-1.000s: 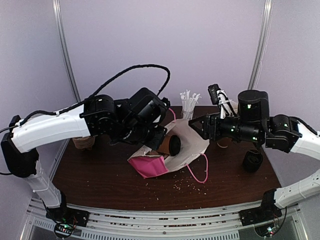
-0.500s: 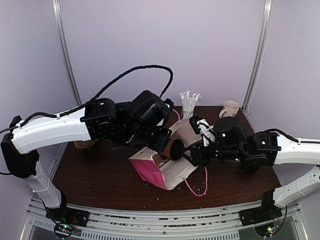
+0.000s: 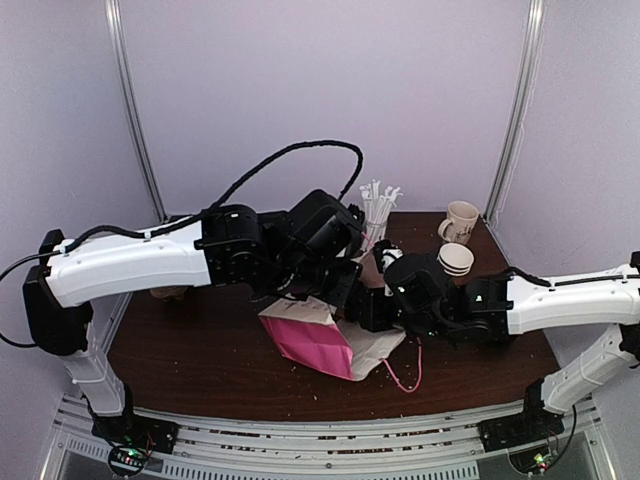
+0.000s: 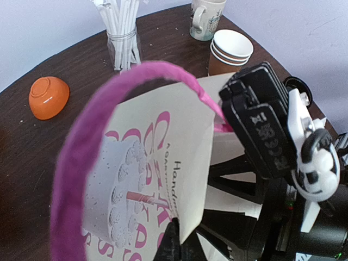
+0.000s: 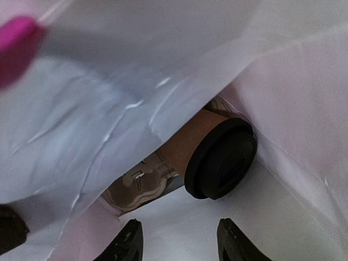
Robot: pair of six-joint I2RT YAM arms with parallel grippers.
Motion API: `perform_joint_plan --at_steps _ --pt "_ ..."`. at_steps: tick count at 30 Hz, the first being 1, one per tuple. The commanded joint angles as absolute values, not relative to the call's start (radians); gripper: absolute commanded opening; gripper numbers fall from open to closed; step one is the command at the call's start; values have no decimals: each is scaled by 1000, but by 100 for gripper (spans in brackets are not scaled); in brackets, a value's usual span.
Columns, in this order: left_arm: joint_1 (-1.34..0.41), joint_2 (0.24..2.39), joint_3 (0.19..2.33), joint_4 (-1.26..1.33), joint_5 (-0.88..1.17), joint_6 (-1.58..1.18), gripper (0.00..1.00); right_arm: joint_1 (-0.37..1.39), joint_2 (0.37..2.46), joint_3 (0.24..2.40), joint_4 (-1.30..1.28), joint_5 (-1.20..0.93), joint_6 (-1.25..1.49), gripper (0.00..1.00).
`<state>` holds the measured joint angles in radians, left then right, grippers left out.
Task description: Pack the takeout coffee
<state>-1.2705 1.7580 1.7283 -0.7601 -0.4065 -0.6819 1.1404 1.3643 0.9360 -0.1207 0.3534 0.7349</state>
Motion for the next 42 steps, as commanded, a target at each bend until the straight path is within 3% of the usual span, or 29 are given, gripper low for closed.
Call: perform_joint_plan --at_steps 1,6,14,31,42 --pt "-1272 1745 1750 -696 -414 -706 0 1130 1401 901 -52 421 895 49" --pt "-1270 1716 1719 -675 -433 -733 0 1121 1425 866 36 407 949 55" --pt "-1264 1677 1657 -640 -440 -770 0 1104 1486 841 167 369 979 55" --pt "-1244 1636 1613 -579 -405 -766 0 1105 1641 933 305 232 922 73" --pt "-1239 1633 1608 -560 -388 -758 0 1106 1642 908 298 379 965 71"
